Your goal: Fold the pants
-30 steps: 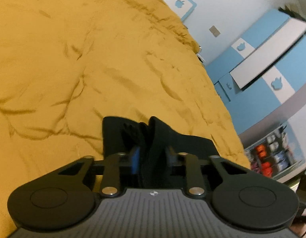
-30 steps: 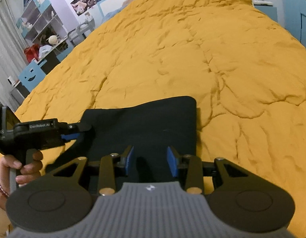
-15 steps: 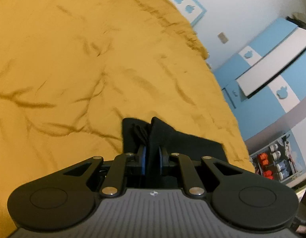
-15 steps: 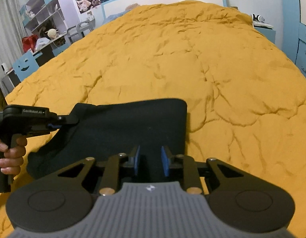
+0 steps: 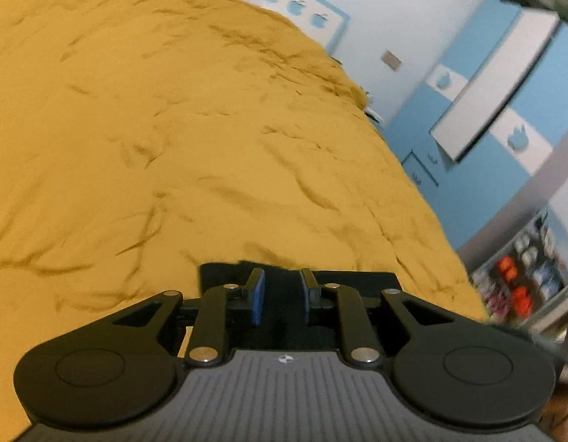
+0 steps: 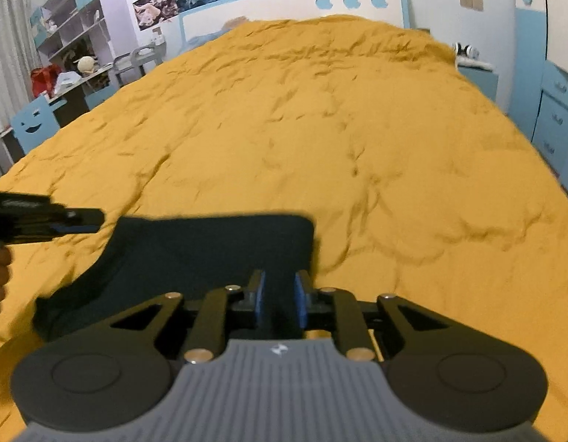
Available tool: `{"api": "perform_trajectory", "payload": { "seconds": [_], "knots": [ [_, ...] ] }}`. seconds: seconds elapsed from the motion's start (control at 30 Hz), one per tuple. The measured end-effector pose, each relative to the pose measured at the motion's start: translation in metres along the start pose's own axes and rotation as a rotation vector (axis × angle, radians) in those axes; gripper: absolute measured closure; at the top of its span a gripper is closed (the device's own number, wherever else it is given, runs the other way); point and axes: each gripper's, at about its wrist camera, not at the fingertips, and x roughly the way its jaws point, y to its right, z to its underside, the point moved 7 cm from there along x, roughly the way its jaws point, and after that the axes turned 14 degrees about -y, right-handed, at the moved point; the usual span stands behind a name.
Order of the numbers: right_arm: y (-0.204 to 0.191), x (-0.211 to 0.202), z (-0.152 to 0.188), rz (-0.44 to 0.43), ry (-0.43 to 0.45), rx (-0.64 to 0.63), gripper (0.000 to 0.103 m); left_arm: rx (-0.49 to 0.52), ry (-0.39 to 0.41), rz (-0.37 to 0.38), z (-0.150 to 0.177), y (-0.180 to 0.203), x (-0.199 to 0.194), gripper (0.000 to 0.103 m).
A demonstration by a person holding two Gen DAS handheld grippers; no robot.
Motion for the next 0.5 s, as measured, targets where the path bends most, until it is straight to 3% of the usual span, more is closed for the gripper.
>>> {"api": "perform_trajectory", "payload": {
  "seconds": [0.17,0.37,0.5],
  "knots": [
    [0.002,0.034,-0.03,-0.023,-0.008,-0.005,0.096,-0.04,-0.046,-0.08,0.0,-0.011,0.037,0.098],
    [0.017,0.073,-0.035,0.04,-0.071,0.004,0.098,-0.047,-0.038,-0.134,-0.003,-0.02,0.038,0.097],
    [0.014,0.051,-0.029,0.037,-0.04,0.022,0.094,0.01,-0.037,-0.174,0.0,-0.007,0.018,0.097]
  ]
}}
